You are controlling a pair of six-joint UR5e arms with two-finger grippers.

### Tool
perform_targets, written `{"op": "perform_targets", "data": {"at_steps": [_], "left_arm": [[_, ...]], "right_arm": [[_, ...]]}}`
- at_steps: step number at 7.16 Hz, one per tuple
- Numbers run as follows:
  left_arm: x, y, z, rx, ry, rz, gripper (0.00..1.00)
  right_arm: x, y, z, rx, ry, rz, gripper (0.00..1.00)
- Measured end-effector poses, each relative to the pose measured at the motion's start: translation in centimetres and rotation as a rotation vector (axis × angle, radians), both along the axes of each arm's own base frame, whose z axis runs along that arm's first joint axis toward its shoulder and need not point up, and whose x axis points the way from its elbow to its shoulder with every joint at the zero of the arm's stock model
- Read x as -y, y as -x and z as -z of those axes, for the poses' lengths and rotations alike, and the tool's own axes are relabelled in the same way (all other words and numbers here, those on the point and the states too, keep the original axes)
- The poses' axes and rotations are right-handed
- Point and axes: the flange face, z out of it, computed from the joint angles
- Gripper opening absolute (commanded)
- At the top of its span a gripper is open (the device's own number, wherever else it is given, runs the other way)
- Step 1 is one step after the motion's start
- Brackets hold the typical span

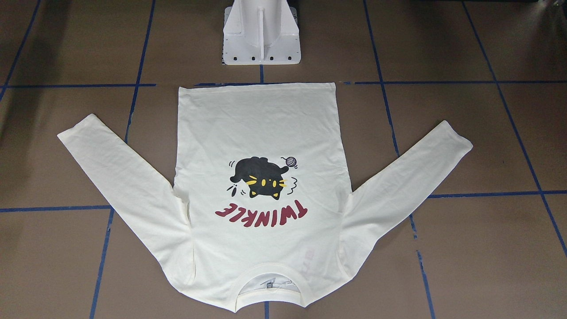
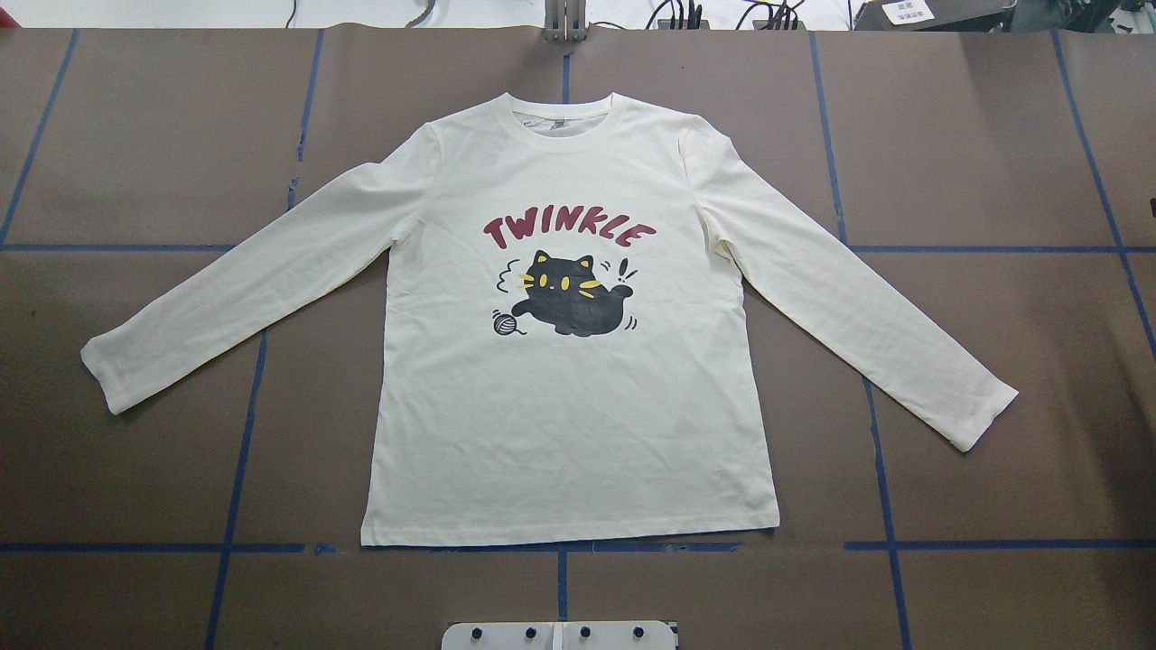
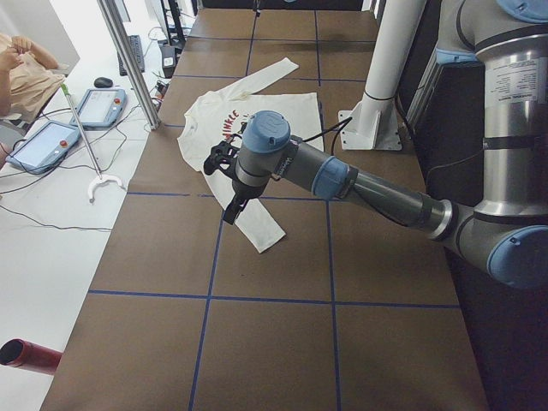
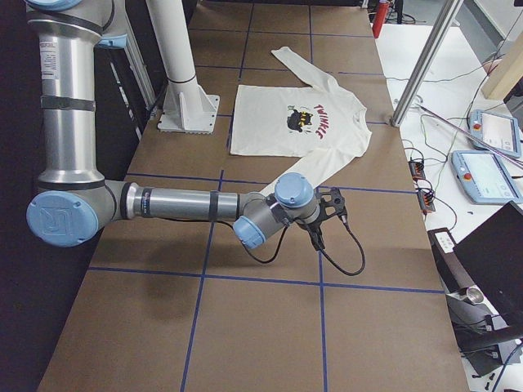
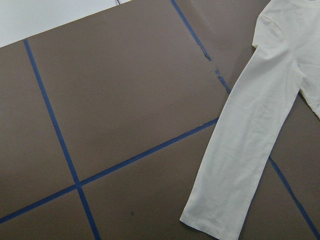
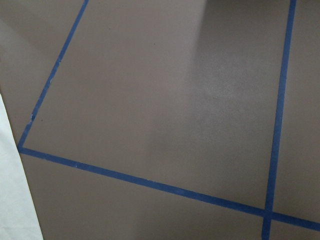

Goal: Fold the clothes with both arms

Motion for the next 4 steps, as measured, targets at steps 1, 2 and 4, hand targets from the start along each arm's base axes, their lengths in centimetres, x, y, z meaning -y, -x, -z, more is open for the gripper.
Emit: {"op": "perform_targets", "data": {"at_steps": [1,2,4], "left_arm": [[0.23,-0.03,-0.43,0.001,0.018,0.000,1.00],[0.49,-0.07,-0.72,0.003,0.039,-0.001,1.00],[0.62,-0.10,-0.80,0.005,0.052,-0.001,1.00]], "right_arm": [[0.24,0.12,0.17,-0.004,0.015,0.001,1.00],[0.35,0.41,0.34,-0.008,0.021,0.010,1.00],[0.19,0.75,0.18,-0.015,0.022,0.025,1.00]]}}
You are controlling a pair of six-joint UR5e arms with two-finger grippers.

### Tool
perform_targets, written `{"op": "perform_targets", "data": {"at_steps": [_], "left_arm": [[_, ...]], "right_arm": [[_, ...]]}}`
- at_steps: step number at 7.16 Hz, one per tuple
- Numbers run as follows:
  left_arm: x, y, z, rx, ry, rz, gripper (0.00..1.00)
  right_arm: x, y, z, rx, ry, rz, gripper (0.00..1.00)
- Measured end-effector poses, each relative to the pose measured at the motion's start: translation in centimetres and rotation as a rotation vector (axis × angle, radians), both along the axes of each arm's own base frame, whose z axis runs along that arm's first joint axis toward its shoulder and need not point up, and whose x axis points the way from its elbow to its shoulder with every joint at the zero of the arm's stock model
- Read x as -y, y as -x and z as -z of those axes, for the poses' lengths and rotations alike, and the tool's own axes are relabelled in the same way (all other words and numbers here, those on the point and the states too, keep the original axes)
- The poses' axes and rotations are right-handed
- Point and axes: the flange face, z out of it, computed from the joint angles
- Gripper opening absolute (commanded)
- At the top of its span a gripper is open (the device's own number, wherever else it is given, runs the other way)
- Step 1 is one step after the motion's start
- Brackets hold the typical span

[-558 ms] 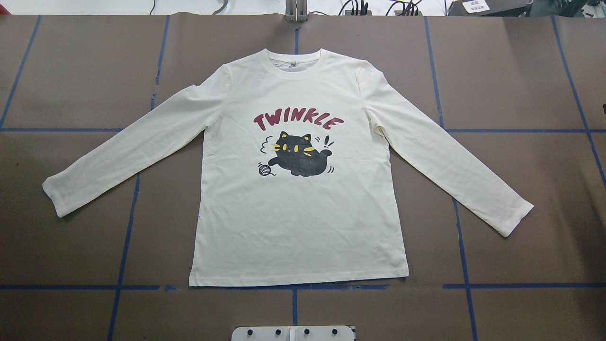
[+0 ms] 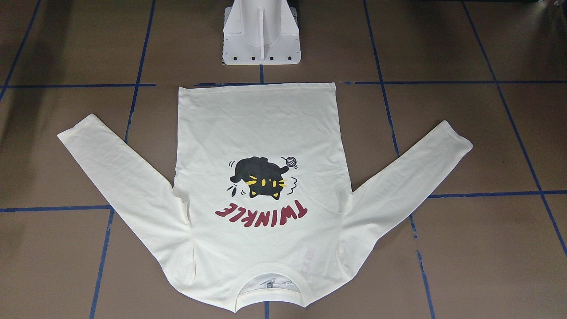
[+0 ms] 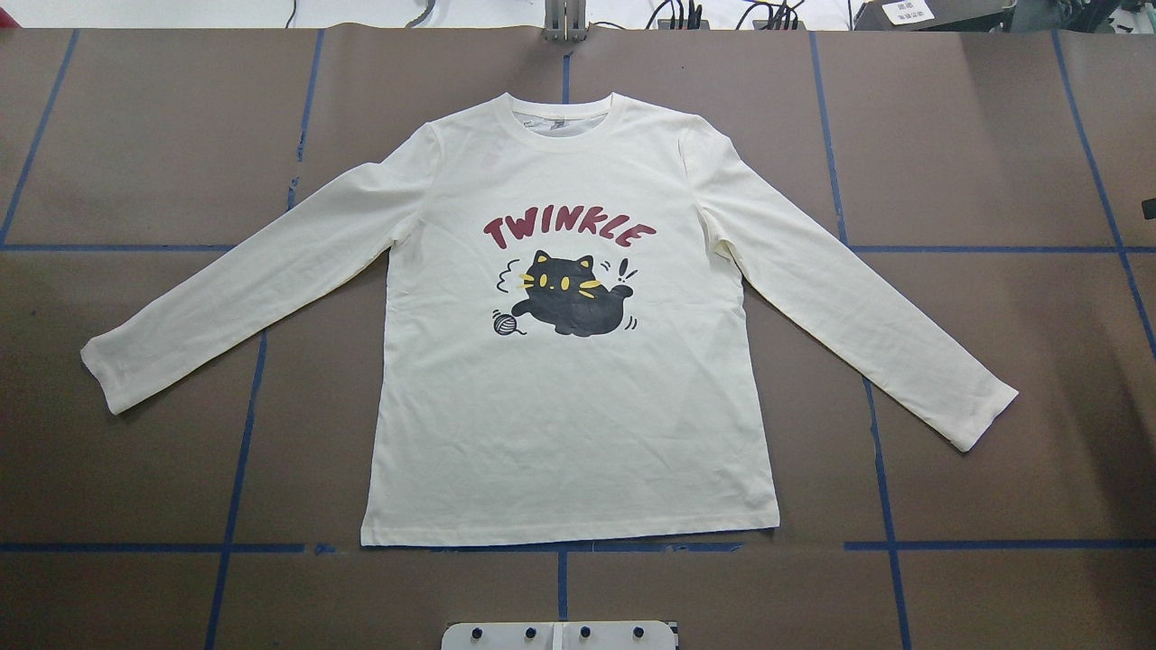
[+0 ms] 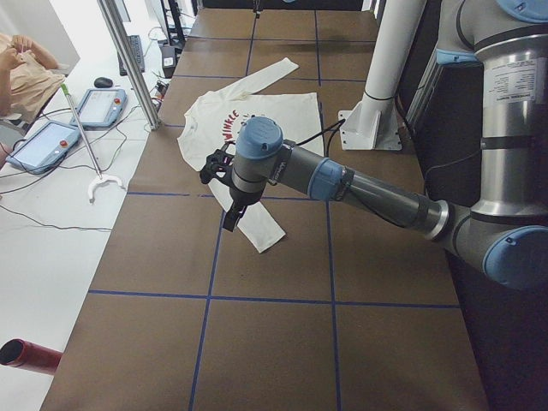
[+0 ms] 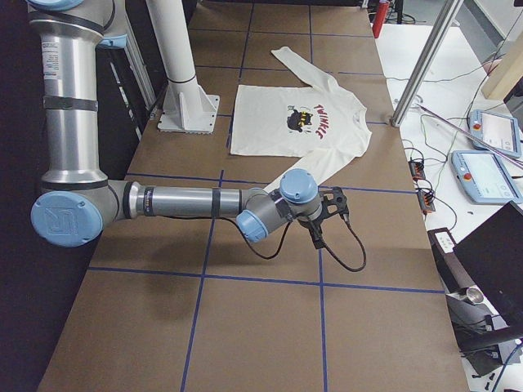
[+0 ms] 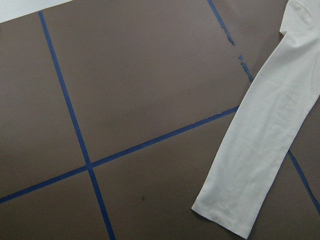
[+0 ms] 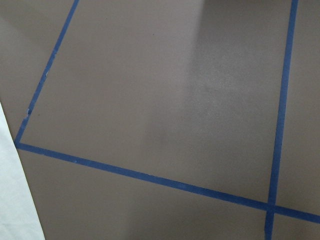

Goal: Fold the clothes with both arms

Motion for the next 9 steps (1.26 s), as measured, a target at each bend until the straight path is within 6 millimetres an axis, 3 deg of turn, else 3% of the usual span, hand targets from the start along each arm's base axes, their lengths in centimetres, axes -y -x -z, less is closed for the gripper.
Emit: {"op": "perform_targets", "data": {"at_steps": [3,4,6,9], "left_arm": [[0.2,-0.1,-0.9,-0.002,0.028,0.001,1.00],[0.4,-0.3,-1.5,-0.004,0.047,0.004,1.00],[1.0,-0.4,-4.2,0.025,0.100,0.012,1.00],[1.6,-0.9,-8.8,0.055,0.184,0.006,1.00]], "right_arm": [[-0.6,0.4,0.2,-0.002,0.034,0.014,1.00],[-1.9,0.3,0.5,-0.005,0.073,0.019,1.00],[-5.5,-0.3,0.9,-0.013,0.110,0.015,1.00],[-8.1,0.0,1.5,-0.016,0.122,0.024,1.00]]}}
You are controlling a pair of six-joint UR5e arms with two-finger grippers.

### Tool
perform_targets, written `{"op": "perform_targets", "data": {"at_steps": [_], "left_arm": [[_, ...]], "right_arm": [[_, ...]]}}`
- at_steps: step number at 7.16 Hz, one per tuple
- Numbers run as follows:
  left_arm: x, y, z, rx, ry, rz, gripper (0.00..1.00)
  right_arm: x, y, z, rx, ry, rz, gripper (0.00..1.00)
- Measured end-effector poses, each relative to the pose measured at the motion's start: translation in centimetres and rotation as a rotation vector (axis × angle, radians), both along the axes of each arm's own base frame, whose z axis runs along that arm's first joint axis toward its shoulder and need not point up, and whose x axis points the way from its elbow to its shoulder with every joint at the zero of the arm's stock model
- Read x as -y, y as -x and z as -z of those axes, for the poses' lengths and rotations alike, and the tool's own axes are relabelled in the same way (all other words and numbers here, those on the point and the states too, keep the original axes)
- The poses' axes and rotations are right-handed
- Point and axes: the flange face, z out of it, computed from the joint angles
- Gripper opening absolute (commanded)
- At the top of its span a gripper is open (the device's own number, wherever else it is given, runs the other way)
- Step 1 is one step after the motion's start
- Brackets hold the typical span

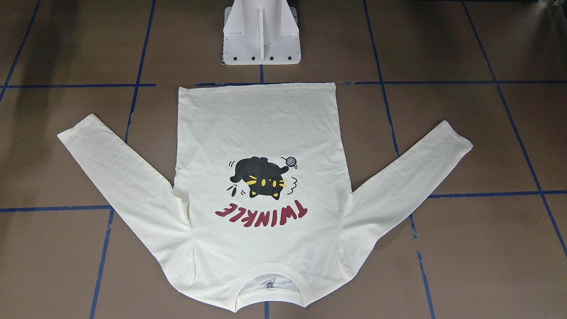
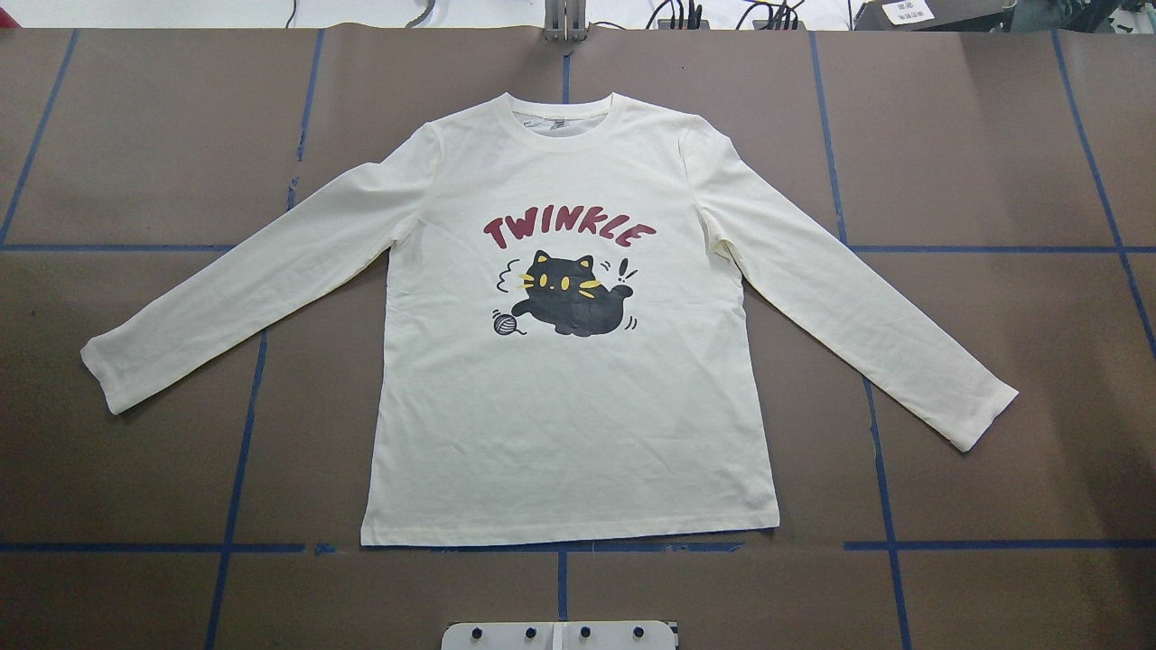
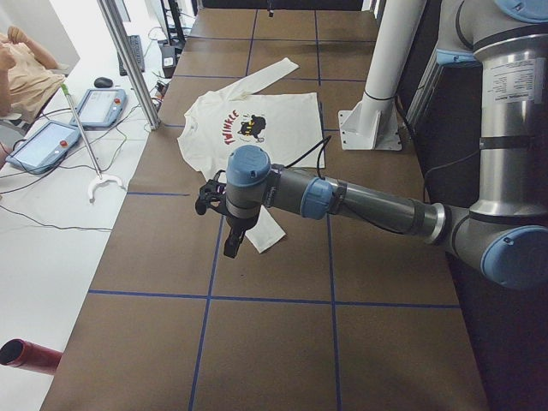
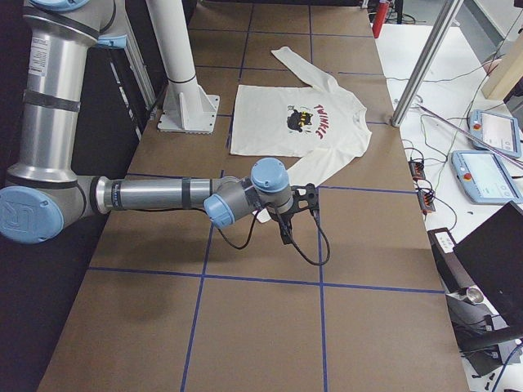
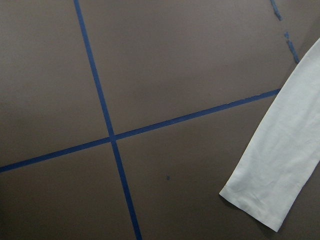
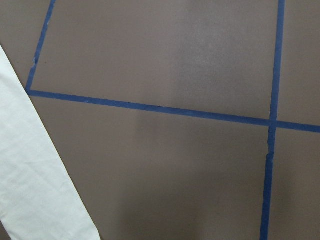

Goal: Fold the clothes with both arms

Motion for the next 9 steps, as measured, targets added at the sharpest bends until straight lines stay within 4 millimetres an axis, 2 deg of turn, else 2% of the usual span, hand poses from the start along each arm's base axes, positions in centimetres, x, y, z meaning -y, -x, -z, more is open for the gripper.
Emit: {"op": "perform_targets", "data": {"at_steps": [2,4,5,6,8,9], "left_arm": [[0.6,-3.0,-1.7,0.000,0.018,-0.061,1.00],[1.1,-5.0,-3.3,-0.004,-0.035,-0.102,1.00],[1.3,-5.4,-4.4,-0.007,-0.055,-0.111,1.00],[1.5,-5.6,-5.1,-0.010,-0.064,-0.114,1.00],[2.3,-5.8,-5.4,-0.012,-0.071,-0.115,1.00],[2.5,-5.8,-5.3,-0.014,-0.078,-0.116,1.00]], "right_arm": [[-2.2,1.4,-0.9,-0.008,0.033,0.038,1.00],[-2.8,4.6,-1.0,-0.020,0.023,0.093,1.00],[-2.9,6.6,-0.9,-0.015,0.041,0.114,1.00],[-2.7,9.5,-0.2,-0.001,0.089,0.112,1.00],[-2.9,15.9,1.1,-0.004,0.164,0.077,1.00],[-3.3,17.9,1.0,-0.010,0.201,0.052,1.00]]}}
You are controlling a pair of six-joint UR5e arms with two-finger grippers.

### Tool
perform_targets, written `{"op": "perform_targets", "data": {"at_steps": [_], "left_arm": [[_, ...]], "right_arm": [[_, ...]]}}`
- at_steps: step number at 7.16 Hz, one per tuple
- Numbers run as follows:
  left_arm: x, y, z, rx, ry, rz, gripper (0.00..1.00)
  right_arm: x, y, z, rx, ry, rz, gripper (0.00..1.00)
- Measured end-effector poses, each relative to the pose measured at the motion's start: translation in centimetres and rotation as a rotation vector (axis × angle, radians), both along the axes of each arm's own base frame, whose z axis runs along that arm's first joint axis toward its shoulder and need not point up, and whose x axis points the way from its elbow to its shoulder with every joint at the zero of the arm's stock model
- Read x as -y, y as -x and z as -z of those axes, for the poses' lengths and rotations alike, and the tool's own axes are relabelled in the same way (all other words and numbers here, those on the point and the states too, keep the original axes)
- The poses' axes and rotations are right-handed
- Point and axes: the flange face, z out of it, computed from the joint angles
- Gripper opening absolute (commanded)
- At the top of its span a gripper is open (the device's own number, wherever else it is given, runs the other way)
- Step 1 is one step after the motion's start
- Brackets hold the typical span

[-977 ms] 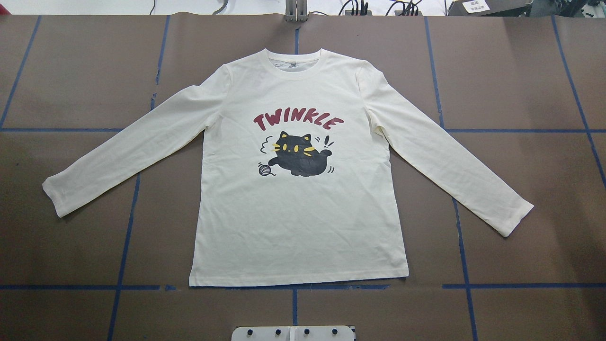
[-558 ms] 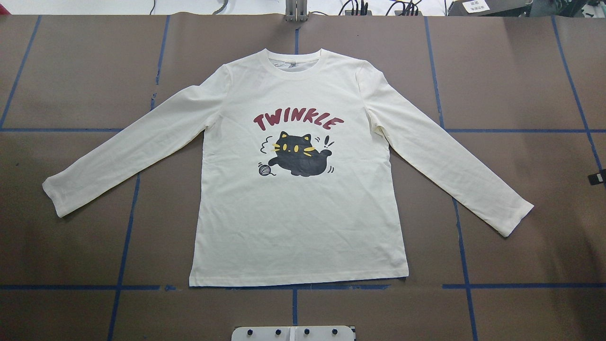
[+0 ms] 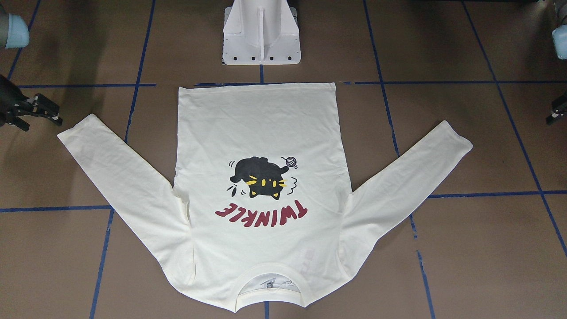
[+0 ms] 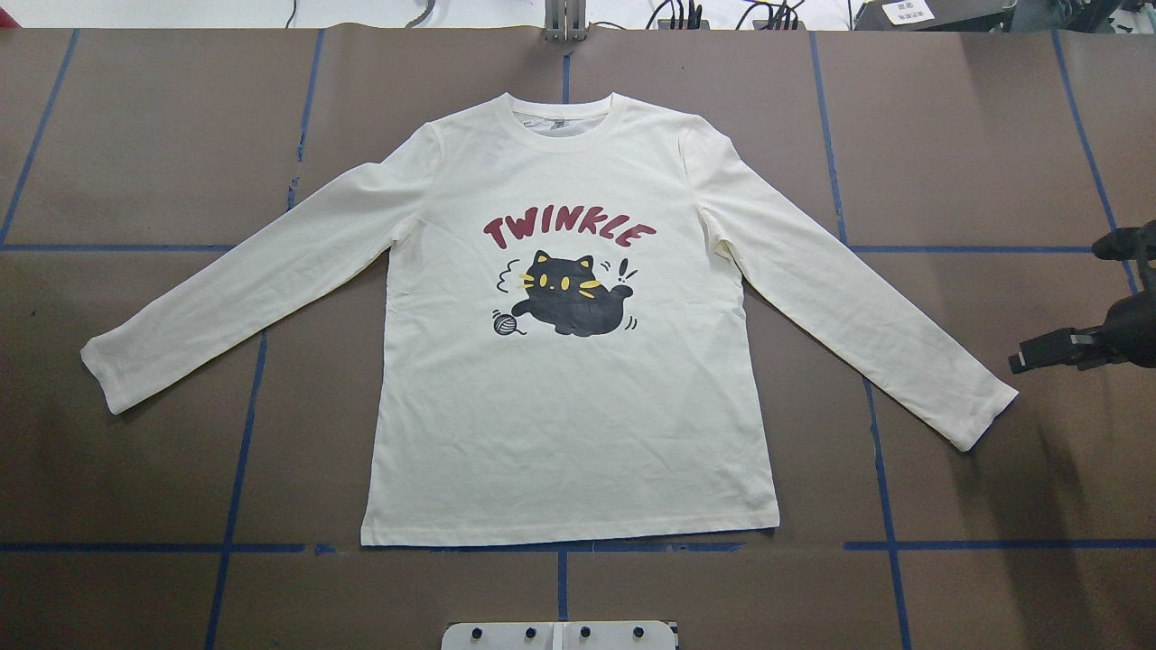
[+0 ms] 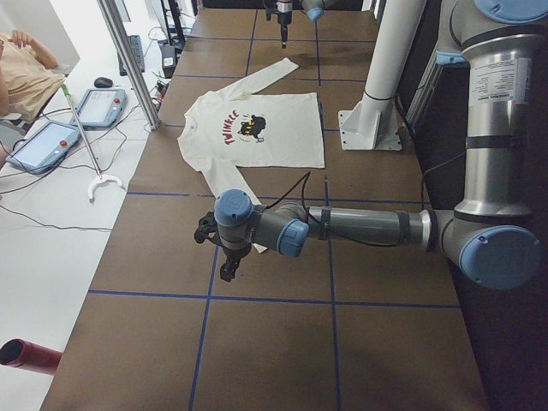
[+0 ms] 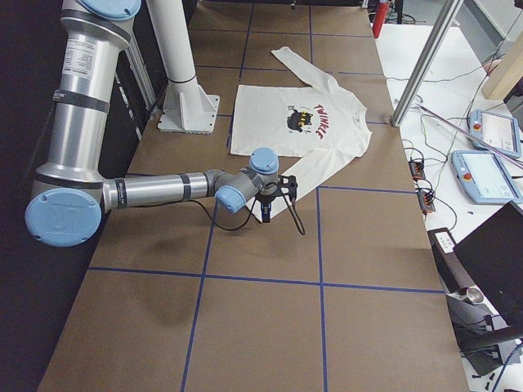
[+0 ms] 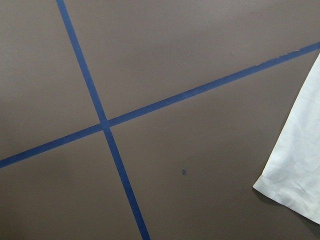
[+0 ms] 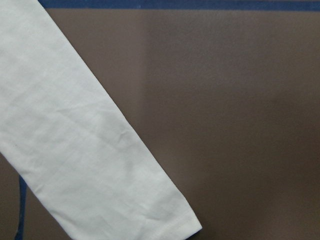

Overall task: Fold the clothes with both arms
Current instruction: 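Reach the right gripper to the sleeve cuff nearest it and grasp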

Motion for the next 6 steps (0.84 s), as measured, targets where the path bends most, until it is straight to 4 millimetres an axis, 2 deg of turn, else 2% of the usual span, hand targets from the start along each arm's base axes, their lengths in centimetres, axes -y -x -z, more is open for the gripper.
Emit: {"op": "perform_targets", "data": {"at_steps": [2,3,5,6], "left_arm": [[0.3,-0.1,0.3,-0.003,-0.016,0.003,1.00],[0.4,-0.1,0.5,-0.005,-0.015,0.012,1.00],[0.5,-0.1,0.7,-0.007,-0.015,0.024,1.00],[0.5,-0.1,0.7,-0.008,-0.014,0.026,1.00]], "right_arm": [[-0.5,1.8,-0.5,-0.019,0.074,-0.053,0.99],[-0.6,2.2,-1.5,-0.030,0.107,-0.073,0.97],[-0.4,2.7,-3.5,-0.026,0.152,-0.113,0.89],[0.0,3.3,-3.6,-0.011,0.179,-0.142,0.79]]}}
